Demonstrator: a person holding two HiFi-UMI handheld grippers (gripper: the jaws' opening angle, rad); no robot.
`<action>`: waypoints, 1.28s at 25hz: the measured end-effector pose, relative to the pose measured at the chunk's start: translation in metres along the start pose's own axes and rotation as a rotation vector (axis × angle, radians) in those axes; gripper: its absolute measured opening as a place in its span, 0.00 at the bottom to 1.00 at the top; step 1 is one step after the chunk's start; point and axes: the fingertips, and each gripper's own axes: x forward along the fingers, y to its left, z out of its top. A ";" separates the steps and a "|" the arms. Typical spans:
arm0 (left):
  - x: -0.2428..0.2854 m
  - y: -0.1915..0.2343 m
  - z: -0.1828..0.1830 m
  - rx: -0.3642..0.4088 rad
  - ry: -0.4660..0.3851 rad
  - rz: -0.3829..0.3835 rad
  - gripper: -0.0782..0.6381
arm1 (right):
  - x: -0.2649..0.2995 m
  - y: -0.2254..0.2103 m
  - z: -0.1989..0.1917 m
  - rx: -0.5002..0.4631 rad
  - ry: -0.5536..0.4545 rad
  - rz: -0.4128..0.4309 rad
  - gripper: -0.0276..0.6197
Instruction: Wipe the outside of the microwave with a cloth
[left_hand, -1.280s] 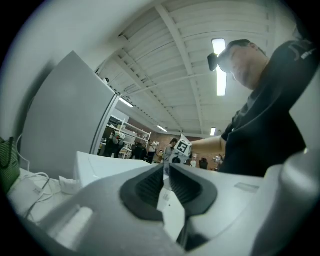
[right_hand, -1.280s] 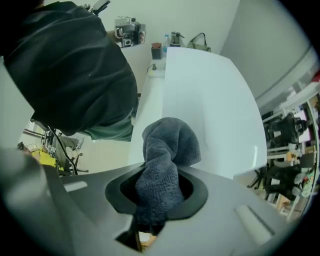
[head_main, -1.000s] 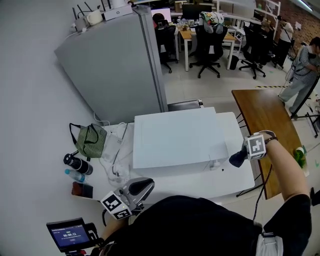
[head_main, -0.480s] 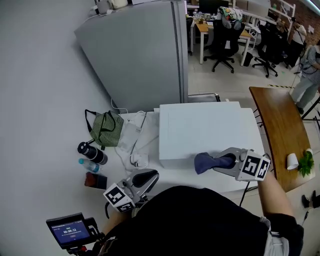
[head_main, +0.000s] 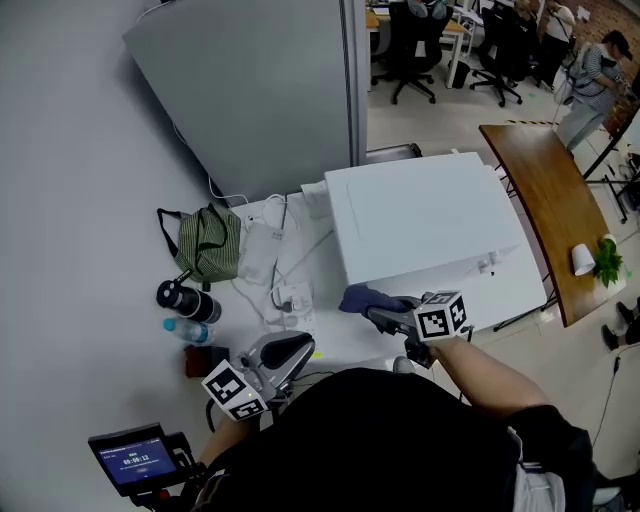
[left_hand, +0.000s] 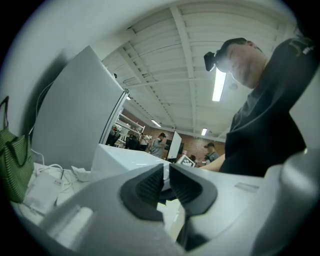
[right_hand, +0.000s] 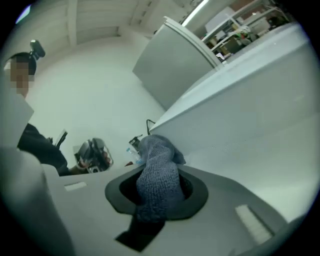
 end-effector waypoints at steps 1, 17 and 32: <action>-0.003 0.000 -0.002 -0.010 0.006 -0.004 0.16 | 0.004 -0.001 0.005 0.034 -0.035 -0.007 0.16; 0.089 -0.079 -0.021 0.045 0.001 0.090 0.16 | -0.211 -0.131 0.059 0.162 -0.284 -0.149 0.16; 0.118 -0.119 -0.037 0.027 -0.015 0.136 0.16 | -0.343 -0.198 0.072 0.179 -0.323 -0.314 0.16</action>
